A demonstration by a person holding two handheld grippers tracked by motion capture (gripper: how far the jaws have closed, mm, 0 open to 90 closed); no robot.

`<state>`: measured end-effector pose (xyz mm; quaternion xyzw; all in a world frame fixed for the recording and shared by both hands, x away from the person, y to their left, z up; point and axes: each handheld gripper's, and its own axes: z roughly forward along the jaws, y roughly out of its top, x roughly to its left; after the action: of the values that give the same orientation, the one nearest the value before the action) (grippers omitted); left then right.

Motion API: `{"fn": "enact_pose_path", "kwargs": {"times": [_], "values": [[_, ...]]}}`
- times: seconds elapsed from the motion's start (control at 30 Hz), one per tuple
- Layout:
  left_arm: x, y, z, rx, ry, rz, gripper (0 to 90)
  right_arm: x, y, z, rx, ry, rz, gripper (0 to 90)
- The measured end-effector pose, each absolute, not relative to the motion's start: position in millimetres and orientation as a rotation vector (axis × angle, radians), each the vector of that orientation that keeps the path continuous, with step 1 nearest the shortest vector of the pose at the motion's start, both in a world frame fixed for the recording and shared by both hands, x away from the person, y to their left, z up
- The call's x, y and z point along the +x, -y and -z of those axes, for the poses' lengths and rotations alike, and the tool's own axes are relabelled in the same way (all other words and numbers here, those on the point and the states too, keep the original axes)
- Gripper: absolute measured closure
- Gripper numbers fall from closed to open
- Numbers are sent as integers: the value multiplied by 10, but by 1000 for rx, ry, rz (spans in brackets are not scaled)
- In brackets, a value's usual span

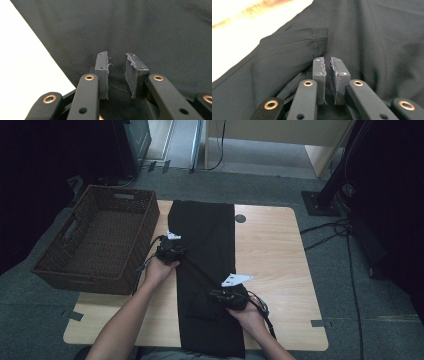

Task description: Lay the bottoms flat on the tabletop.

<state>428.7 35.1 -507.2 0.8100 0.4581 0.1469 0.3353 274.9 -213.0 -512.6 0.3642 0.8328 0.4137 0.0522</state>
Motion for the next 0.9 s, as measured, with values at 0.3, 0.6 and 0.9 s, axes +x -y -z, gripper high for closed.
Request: {"fn": "enact_pose_path", "kwargs": {"times": [0.3, 0.6, 0.9], "values": [[4281, -348, 5076, 2108, -1197, -385, 723, 2620, 1985, 5180, 1034, -2612, -1297, 771], [4271, -339, 5076, 2107, -1192, -379, 687, 2278, 1976, 5170, 966, -2744, -1374, 558], [4257, -331, 5066, 2109, -1193, -353, 630, 2420, 2073, 4890, 957, -2638, -1406, 507]]}}
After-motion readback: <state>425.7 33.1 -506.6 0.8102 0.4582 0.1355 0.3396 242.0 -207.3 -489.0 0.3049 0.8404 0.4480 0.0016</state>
